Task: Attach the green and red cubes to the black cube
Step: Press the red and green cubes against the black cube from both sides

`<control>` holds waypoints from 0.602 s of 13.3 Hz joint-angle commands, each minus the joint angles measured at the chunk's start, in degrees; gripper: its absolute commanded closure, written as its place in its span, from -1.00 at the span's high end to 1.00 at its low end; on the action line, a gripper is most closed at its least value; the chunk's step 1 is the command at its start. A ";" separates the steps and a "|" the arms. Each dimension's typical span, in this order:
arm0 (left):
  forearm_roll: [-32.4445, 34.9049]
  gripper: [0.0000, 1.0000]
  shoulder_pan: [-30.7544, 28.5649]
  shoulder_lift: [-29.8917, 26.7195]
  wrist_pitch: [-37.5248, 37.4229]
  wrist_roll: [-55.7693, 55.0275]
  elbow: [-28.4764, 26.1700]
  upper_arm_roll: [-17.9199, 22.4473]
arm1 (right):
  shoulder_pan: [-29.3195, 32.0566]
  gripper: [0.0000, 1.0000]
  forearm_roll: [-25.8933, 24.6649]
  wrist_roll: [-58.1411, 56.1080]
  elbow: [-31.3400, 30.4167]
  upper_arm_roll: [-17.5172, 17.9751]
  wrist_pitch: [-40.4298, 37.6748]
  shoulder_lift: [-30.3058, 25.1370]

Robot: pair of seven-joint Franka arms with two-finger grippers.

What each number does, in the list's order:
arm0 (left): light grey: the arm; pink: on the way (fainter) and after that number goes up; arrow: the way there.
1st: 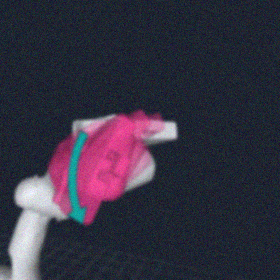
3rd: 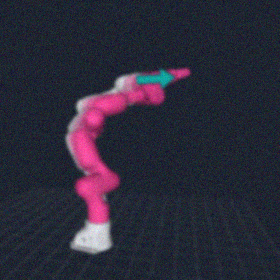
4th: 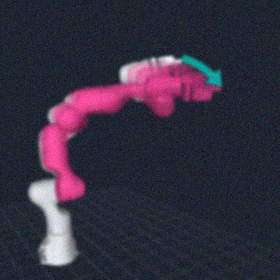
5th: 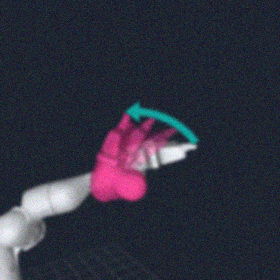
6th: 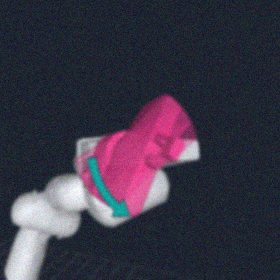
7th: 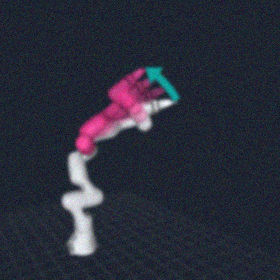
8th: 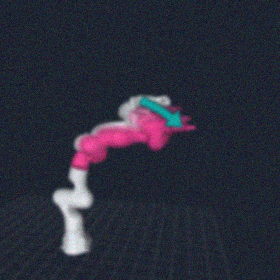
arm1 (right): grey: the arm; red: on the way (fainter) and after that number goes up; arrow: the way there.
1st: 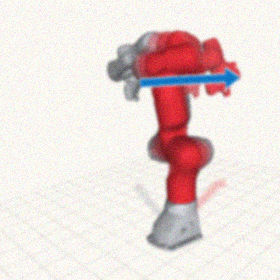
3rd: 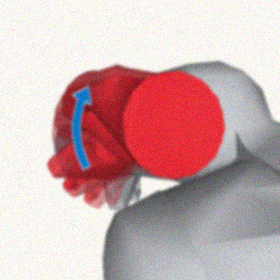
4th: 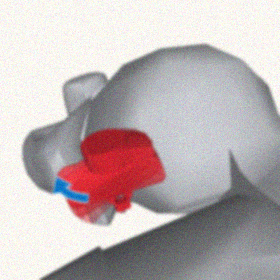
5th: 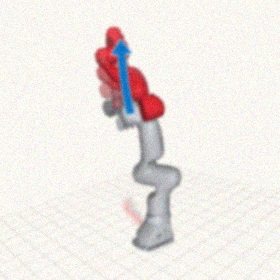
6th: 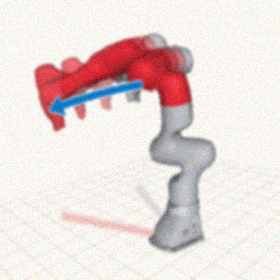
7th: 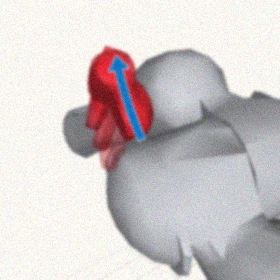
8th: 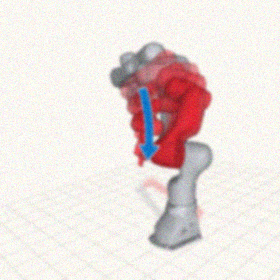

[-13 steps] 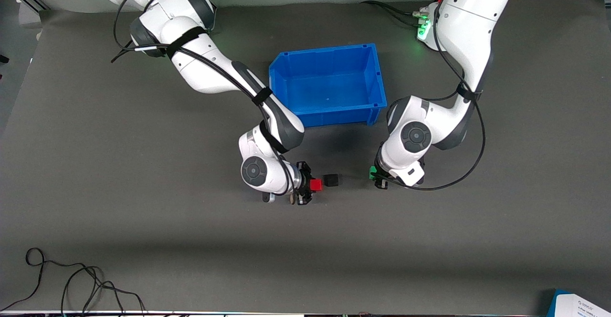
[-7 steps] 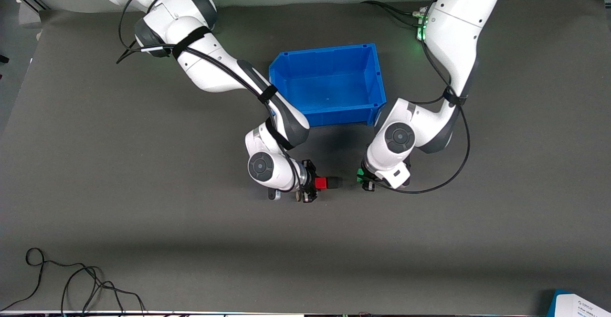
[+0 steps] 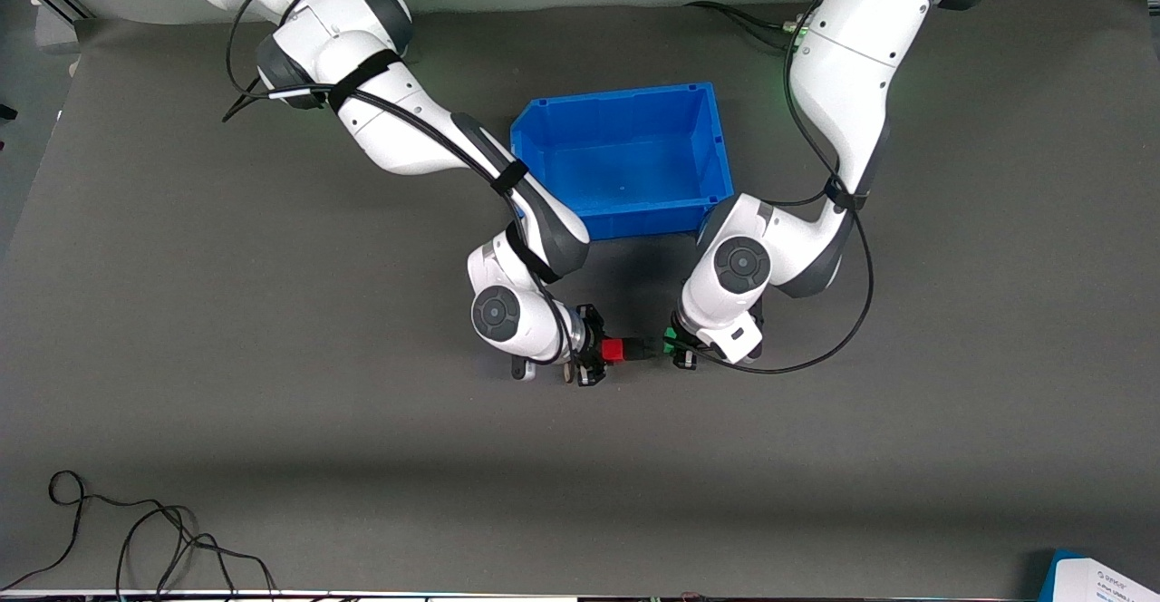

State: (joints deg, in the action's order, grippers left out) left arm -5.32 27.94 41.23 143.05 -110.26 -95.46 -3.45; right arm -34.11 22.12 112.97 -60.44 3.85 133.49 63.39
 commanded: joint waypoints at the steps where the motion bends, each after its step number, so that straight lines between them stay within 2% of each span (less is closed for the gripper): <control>1: 0.40 -1.00 1.68 2.19 0.13 -1.80 3.08 0.73 | -0.43 -0.47 0.55 1.64 2.26 0.63 1.60 1.38; 8: 0.40 -1.00 1.86 2.37 0.13 -1.71 3.44 0.90 | -0.52 -0.47 0.55 1.37 3.40 0.72 1.60 2.53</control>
State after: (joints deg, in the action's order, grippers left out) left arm -5.32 28.88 42.73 143.20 -110.50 -93.56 -3.33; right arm -34.11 22.12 113.20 -59.90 4.60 134.84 64.19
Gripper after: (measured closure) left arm 0.634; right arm 0.604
